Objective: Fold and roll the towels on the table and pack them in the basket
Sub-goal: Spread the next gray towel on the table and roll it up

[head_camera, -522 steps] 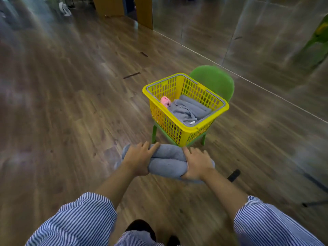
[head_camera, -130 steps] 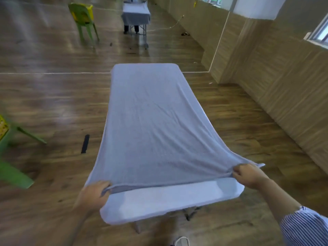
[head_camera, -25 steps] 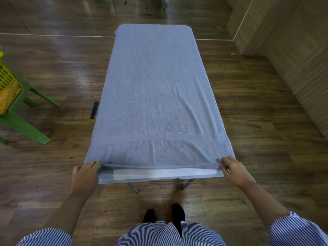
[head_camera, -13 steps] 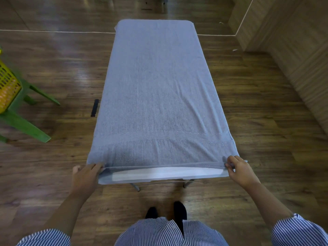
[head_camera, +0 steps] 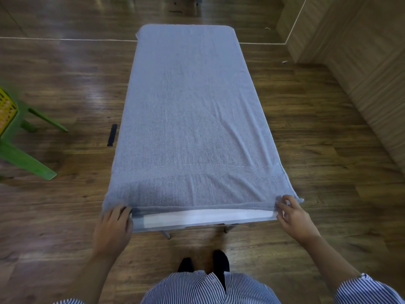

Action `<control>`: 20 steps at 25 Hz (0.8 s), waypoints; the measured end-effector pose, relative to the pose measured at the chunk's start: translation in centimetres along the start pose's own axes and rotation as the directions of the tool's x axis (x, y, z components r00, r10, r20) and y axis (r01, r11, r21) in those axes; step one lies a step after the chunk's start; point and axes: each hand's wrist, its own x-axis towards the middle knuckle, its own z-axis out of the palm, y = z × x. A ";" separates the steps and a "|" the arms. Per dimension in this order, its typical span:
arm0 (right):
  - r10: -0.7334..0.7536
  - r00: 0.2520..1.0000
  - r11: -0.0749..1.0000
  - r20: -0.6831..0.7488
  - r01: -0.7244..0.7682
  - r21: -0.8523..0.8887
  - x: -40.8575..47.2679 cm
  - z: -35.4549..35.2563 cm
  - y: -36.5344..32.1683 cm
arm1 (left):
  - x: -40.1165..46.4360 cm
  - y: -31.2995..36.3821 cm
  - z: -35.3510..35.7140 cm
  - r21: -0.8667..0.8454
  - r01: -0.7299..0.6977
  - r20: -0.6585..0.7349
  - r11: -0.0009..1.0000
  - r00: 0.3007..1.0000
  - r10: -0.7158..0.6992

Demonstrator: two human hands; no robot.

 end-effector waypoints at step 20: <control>0.117 0.992 0.993 0.052 -0.117 -0.006 1.8 -0.5 -0.1 | 1.0 -1.4 -1.0 0.000 -0.001 0.165 1.000 0.986 0.000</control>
